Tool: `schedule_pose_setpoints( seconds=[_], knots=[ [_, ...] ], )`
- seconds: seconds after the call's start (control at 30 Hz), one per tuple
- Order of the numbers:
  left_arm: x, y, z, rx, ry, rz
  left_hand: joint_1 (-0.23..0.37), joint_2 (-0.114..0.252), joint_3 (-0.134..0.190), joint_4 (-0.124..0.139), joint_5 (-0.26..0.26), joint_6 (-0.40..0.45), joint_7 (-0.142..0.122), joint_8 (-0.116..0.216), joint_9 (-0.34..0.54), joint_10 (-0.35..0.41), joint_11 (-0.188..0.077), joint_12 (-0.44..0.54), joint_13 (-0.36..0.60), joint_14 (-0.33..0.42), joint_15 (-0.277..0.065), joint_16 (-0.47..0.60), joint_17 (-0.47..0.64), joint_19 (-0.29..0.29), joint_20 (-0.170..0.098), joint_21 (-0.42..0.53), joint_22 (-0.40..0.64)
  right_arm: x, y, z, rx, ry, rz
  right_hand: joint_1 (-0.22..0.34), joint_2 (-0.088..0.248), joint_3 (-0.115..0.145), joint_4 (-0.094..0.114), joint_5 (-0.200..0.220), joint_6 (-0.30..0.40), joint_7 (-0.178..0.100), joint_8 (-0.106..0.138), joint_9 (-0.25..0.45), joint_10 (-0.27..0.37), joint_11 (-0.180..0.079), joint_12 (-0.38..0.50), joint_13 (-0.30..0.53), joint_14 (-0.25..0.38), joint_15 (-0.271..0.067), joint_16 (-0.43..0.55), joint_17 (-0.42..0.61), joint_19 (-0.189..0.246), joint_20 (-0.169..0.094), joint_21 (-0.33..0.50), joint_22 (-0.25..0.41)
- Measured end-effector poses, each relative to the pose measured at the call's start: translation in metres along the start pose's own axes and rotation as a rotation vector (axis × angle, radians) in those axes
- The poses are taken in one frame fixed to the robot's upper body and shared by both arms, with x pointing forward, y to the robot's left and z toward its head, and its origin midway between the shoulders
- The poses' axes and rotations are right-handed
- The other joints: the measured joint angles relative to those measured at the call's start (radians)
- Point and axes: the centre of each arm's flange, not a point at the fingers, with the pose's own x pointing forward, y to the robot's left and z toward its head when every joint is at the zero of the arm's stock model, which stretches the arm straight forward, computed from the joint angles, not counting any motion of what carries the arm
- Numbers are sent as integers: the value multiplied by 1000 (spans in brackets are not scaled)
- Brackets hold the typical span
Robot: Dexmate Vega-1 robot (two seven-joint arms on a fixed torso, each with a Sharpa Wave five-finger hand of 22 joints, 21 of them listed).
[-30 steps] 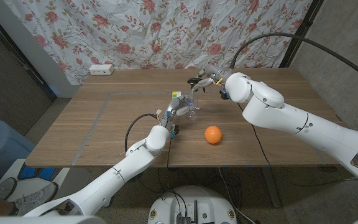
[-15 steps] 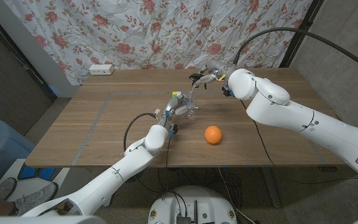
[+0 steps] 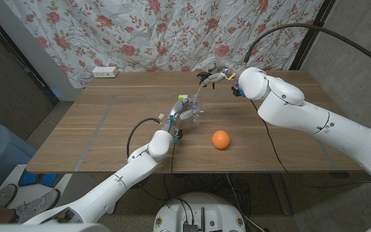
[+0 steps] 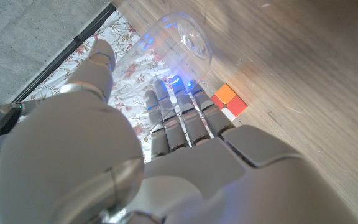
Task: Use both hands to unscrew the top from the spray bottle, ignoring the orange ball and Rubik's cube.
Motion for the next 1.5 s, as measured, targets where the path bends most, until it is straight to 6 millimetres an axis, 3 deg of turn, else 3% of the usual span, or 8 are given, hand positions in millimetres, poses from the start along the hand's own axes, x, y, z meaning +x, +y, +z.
schedule_pose_setpoints(
  seconds=[0.57,1.17,1.3,1.5],
  knots=[
    [-6,7,-8,-5,9,12,0,0,0,0,0,0,0,1,0,0,0,0,1,0,0,0,0,0,0,0,0,-7,-16,-6,37,16,-31,0,0,-1,-1,0,5,5,0,-5,13,-2,0,0,10,1,8,0,13,2,0,0],
    [-16,13,-9,-3,21,30,-1,-1,0,0,0,0,0,0,0,0,0,-4,1,0,0,0,0,0,0,0,0,-20,-30,-27,59,64,-80,0,0,-3,-3,-4,5,5,0,-5,16,-6,-6,0,14,-3,8,0,20,-5,1,0],
    [-18,15,-9,-2,22,36,-1,-1,0,0,0,0,0,-2,5,0,0,-4,1,0,0,0,0,0,0,0,0,-22,-31,-33,59,82,-89,0,0,-3,-3,-1,5,5,0,-6,16,-6,-6,0,19,-9,8,0,23,-24,1,0],
    [-22,17,-10,0,26,45,-1,-1,0,0,0,0,0,-4,5,0,0,-4,0,0,0,0,0,0,0,0,0,-25,-32,-44,58,116,-106,-1,1,-3,-3,0,5,5,0,-9,20,-9,-6,0,20,-9,8,0,18,-29,1,0]
  ],
)
